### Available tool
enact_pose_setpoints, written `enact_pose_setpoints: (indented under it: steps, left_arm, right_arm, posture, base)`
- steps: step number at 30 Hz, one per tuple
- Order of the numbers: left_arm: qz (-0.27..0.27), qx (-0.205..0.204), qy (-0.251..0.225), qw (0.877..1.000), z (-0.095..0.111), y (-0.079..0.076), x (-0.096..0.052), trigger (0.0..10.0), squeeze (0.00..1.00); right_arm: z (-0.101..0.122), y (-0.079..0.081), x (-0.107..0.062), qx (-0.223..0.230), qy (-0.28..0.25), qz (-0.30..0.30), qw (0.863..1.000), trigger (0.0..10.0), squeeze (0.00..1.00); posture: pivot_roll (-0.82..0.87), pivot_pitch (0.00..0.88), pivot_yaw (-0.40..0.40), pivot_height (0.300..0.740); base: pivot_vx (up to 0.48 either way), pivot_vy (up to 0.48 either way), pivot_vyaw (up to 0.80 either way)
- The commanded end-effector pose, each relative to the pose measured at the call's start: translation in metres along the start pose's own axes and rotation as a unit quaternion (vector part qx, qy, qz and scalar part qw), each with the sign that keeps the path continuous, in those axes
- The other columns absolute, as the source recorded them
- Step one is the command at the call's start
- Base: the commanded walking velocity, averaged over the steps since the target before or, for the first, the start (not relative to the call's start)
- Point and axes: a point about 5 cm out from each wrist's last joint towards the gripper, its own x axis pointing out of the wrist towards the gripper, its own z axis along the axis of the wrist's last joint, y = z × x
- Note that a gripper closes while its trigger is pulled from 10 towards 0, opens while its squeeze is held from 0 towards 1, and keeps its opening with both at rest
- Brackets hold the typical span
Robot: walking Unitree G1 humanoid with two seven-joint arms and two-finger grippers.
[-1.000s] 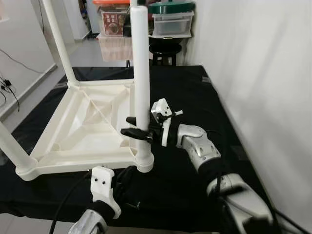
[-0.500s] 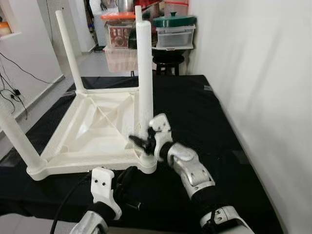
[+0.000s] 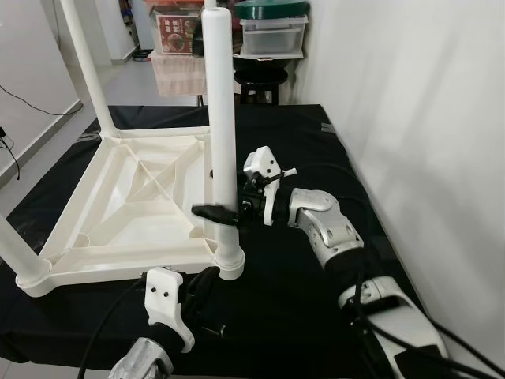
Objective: Building children table
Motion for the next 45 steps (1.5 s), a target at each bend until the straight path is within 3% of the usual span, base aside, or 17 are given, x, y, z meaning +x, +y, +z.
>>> enact_pose_setpoints:
  steps: [1, 3, 4, 20, 22, 24, 25, 26, 28, 33, 34, 36, 37, 38, 39, 40, 45]
  left_arm:
    - [0.005, 0.002, 0.007, 1.0, -0.004, 0.002, -0.001, 10.0, 0.0]
    - [0.005, 0.003, 0.008, 1.0, -0.004, 0.002, -0.001, 10.0, 0.0]
    - [0.006, 0.004, 0.008, 1.0, -0.004, 0.002, -0.002, 10.0, 0.0]
    - [0.005, 0.004, 0.01, 1.0, -0.003, 0.001, -0.003, 10.0, 0.0]
    - [0.005, 0.004, 0.01, 1.0, -0.004, 0.001, -0.004, 10.0, 0.0]
    - [0.005, 0.004, 0.01, 1.0, -0.004, 0.001, -0.004, 10.0, 0.0]
    - [0.006, 0.004, 0.01, 1.0, -0.004, 0.002, -0.005, 10.0, 0.0]
    - [0.005, 0.005, 0.013, 1.0, -0.004, 0.004, -0.005, 10.0, 0.0]
    - [0.005, 0.007, 0.014, 1.0, -0.005, 0.005, -0.005, 10.0, 0.0]
    - [0.005, 0.011, 0.014, 1.0, -0.005, 0.008, -0.003, 10.0, 0.0]
    - [0.007, 0.013, 0.013, 1.0, -0.004, 0.008, -0.002, 10.0, 0.0]
    - [0.012, 0.017, 0.011, 1.0, -0.004, 0.009, -0.002, 10.0, 0.0]
    - [0.014, 0.019, 0.01, 1.0, -0.003, 0.01, -0.002, 10.0, 0.0]
    - [0.013, 0.019, 0.011, 1.0, -0.003, 0.01, -0.002, 10.0, 0.0]
    - [0.012, 0.019, 0.012, 1.0, -0.004, 0.01, -0.002, 10.0, 0.0]
    - [0.009, 0.019, 0.013, 1.0, -0.004, 0.009, -0.001, 10.0, 0.0]
    - [0.007, 0.016, 0.013, 1.0, -0.004, 0.008, -0.001, 10.0, 0.0]
  right_arm:
    - [0.001, -0.002, 0.0, 0.001, 0.002, 0.02, 1.0, 10.0, 0.0]
    - [0.001, -0.003, 0.0, 0.007, 0.004, 0.024, 1.0, 10.0, 0.0]
    - [-0.002, -0.002, -0.001, 0.025, 0.008, 0.04, 0.999, 0.0, 0.0]
    - [-0.022, -0.008, -0.021, 0.033, 0.003, -0.022, 0.999, 0.0, 0.0]
    - [-0.033, -0.012, -0.026, 0.041, 0.003, -0.162, 0.986, 0.0, 0.0]
    - [-0.033, -0.012, -0.026, 0.041, 0.003, -0.162, 0.986, 0.0, 0.0]
    - [-0.049, -0.009, -0.029, 0.066, 0.024, -0.315, 0.946, 0.0, 0.0]
    - [-0.064, 0.016, -0.017, 0.058, 0.046, -0.323, 0.944, 0.0, 0.0]
    - [-0.07, 0.036, -0.007, 0.051, 0.053, -0.309, 0.948, 0.0, 0.0]
    - [-0.071, 0.031, 0.002, 0.086, 0.047, -0.305, 0.947, 0.0, 0.0]
    - [-0.072, 0.03, 0.003, 0.087, 0.048, -0.304, 0.947, 8.5, 0.0]
    - [-0.071, 0.027, 0.002, 0.084, 0.047, -0.315, 0.944, 8.5, 0.0]
    - [-0.069, 0.025, 0.002, 0.083, 0.041, -0.31, 0.946, 10.0, 0.0]
    - [-0.066, 0.023, 0.002, 0.078, 0.033, -0.301, 0.95, 10.0, 0.38]
    - [-0.063, 0.024, 0.002, 0.075, 0.03, -0.302, 0.95, 10.0, 0.38]
    - [-0.057, 0.022, 0.003, 0.069, 0.018, -0.288, 0.955, 10.0, 1.0]
    - [-0.024, 0.011, 0.001, 0.063, -0.061, -0.212, 0.973, 10.0, 1.0]
  posture:
    - [0.02, 0.0, -0.029, 0.74]
    - [0.02, 0.0, -0.029, 0.74]
    - [0.03, 0.0, -0.029, 0.74]
    - [0.03, 0.0, -0.019, 0.74]
    - [0.02, 0.0, -0.029, 0.74]
    - [0.02, 0.0, -0.029, 0.74]
    - [0.02, 0.0, -0.032, 0.74]
    - [0.01, 0.0, -0.006, 0.74]
    - [0.01, 0.0, -0.009, 0.74]
    - [0.02, 0.0, -0.022, 0.74]
    - [0.03, 0.0, -0.016, 0.74]
    - [0.03, 0.0, -0.016, 0.74]
    - [0.03, 0.0, -0.015, 0.74]
    - [0.03, 0.0, -0.015, 0.74]
    - [0.03, 0.0, -0.015, 0.74]
    - [0.03, 0.0, -0.012, 0.74]
    - [0.03, 0.0, -0.012, 0.74]
  base:
    - [0.0, 0.0, 0.0]
    - [0.0, 0.0, 0.0]
    - [0.0, 0.0, 0.0]
    - [0.0, 0.0, 0.0]
    - [0.0, 0.0, 0.0]
    - [0.0, 0.0, 0.0]
    - [0.0, 0.0, 0.0]
    - [0.0, 0.0, 0.0]
    - [0.0, 0.0, 0.0]
    - [0.0, 0.0, 0.0]
    - [0.0, 0.0, 0.0]
    - [0.0, 0.0, 0.0]
    - [0.0, 0.0, 0.0]
    - [0.0, 0.0, 0.0]
    - [0.0, 0.0, 0.0]
    - [0.0, 0.0, 0.0]
    - [0.0, 0.0, 0.0]
